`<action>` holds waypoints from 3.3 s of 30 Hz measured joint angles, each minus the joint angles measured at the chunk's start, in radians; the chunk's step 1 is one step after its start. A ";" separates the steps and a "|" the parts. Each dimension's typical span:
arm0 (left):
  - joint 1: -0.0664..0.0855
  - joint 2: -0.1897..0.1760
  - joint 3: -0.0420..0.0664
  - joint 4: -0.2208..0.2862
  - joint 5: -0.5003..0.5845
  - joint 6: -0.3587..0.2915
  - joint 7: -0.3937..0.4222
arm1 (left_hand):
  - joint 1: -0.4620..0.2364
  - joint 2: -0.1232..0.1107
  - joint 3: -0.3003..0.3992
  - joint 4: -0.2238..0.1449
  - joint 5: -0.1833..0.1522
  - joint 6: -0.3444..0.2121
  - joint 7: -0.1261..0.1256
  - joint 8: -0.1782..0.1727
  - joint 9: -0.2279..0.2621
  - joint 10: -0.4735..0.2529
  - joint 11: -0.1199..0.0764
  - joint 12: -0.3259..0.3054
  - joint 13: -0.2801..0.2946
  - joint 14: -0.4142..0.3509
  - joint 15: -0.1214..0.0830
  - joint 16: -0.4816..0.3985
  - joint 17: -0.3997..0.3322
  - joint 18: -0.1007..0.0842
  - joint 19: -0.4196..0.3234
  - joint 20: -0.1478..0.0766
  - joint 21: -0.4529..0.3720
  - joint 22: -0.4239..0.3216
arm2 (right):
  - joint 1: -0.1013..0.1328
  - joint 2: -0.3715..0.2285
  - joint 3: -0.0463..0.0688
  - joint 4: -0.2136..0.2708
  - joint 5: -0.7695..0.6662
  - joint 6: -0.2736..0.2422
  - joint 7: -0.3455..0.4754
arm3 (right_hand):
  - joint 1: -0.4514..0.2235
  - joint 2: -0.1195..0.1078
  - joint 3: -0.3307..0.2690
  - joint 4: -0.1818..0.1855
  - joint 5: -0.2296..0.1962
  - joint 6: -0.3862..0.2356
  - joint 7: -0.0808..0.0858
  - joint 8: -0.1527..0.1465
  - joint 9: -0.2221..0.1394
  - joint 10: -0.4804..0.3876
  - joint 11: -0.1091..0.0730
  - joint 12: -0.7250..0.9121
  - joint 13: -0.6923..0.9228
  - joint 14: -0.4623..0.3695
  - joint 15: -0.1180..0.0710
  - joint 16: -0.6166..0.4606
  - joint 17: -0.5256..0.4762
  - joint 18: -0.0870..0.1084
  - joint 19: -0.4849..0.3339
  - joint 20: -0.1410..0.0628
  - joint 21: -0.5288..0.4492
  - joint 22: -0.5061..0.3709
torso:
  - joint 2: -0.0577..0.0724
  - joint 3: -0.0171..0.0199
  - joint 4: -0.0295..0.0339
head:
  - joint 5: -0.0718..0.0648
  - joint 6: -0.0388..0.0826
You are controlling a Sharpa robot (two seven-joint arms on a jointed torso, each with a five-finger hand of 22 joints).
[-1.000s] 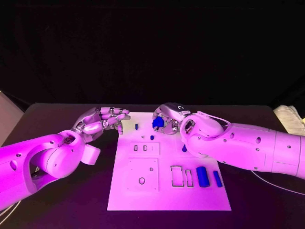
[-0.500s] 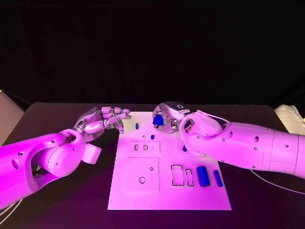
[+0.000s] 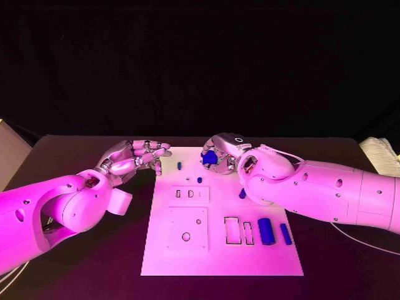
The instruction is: Assemble the parts on the task board
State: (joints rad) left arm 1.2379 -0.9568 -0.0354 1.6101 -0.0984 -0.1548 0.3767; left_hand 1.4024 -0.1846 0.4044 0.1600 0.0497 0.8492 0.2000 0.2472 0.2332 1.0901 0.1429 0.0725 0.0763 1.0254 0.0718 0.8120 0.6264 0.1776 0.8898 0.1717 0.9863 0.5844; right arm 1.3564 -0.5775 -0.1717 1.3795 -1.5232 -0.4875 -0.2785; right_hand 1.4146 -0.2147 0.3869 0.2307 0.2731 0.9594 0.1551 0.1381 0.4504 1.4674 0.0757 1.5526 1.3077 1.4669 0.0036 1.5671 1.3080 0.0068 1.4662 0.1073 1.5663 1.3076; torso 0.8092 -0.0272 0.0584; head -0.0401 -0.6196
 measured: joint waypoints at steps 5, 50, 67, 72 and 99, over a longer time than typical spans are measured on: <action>0.000 0.000 0.000 -0.001 0.000 0.000 0.000 | 0.000 0.000 0.000 0.000 0.000 0.000 0.000 0.000 0.000 0.000 0.000 0.000 0.000 0.000 0.000 0.000 0.000 0.000 0.000 0.000 0.000 0.000 | 0.000 -0.009 0.000 0.010 -0.003 -0.001 -0.001 | -0.005 -0.005 0.000 0.000 0.000 0.000 0.000 0.000 0.002 0.000 0.000 0.000 0.000 0.000 0.000 0.000 0.000 0.000 0.000 0.000 0.000 0.000 | 0.000 0.0000 -0.0005 | -0.001 0.001; 0.000 -0.002 0.000 -0.001 0.000 0.003 -0.002 | 0.000 0.000 0.006 0.000 0.000 0.000 0.000 0.000 0.002 0.000 0.000 0.000 0.000 0.000 0.000 0.000 -0.002 0.000 -0.004 -0.004 0.004 0.000 | 0.006 -0.056 0.004 0.005 0.112 0.047 0.012 | -0.034 -0.015 -0.181 0.017 -0.018 -0.130 0.037 -0.065 -0.019 -0.002 0.027 -0.027 0.000 -0.002 0.023 0.000 -0.001 0.000 0.000 0.019 0.000 0.000 | 0.000 0.0004 -0.0007 | -0.007 -0.003; 0.000 0.001 0.000 -0.002 0.000 0.004 -0.003 | 0.000 0.000 0.006 0.000 0.000 0.000 0.000 0.000 0.002 0.000 0.000 0.000 0.000 0.000 0.000 0.000 -0.002 0.000 -0.004 -0.004 0.004 0.000 | -0.003 -0.043 0.003 -0.031 0.225 0.096 0.032 | -0.004 0.015 -0.212 0.047 -0.014 -0.095 0.026 -0.045 -0.007 -0.002 0.027 -0.027 0.000 -0.002 0.023 0.000 -0.001 0.000 0.000 0.018 0.000 0.000 | 0.001 -0.0010 0.0015 | -0.010 -0.010; 0.000 0.002 0.000 -0.003 0.000 0.004 -0.003 | 0.000 0.000 0.006 0.000 0.000 0.000 0.000 0.000 0.003 0.000 0.000 0.000 0.000 0.000 0.000 0.000 -0.003 0.000 -0.004 -0.004 0.004 0.000 | -0.004 -0.042 0.003 -0.034 0.237 0.105 0.033 | -0.004 0.015 -0.208 0.051 -0.008 -0.076 0.023 -0.038 -0.004 -0.002 0.027 -0.027 0.000 -0.002 0.023 0.000 -0.001 0.000 0.000 0.018 0.000 0.000 | 0.001 -0.0010 0.0012 | -0.005 -0.014; 0.000 0.003 0.000 -0.006 0.000 0.008 -0.006 | 0.000 0.000 0.006 0.000 0.000 0.000 0.000 0.000 0.003 0.000 0.000 0.000 0.000 0.000 0.000 0.000 -0.003 0.000 -0.004 -0.004 0.004 -0.001 | -0.011 -0.029 0.004 -0.041 0.187 0.112 0.033 | 0.018 0.011 -0.173 0.030 0.000 -0.056 0.017 -0.030 -0.001 -0.003 0.019 -0.024 0.000 -0.001 0.017 0.000 0.000 0.000 0.000 0.018 0.000 0.000 | 0.002 -0.0013 0.0025 | -0.003 -0.025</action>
State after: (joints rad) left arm 1.2378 -0.9539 -0.0358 1.6041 -0.0986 -0.1468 0.3707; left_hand 1.4024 -0.1846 0.4100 0.1600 0.0497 0.8492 0.2000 0.2472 0.2360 1.0901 0.1429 0.0725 0.0764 1.0254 0.0718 0.8120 0.6232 0.1776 0.8862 0.1681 0.9903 0.5839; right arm 1.3456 -0.6065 -0.1675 1.3386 -1.3358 -0.3754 -0.2450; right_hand 1.4330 -0.2034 0.2135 0.2605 0.2731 0.9031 0.1723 0.1083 0.4492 1.4648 0.0947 1.5284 1.3078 1.4664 0.0208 1.5671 1.3081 0.0069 1.4662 0.1256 1.5663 1.3073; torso 0.8107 -0.0286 0.0609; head -0.0430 -0.6449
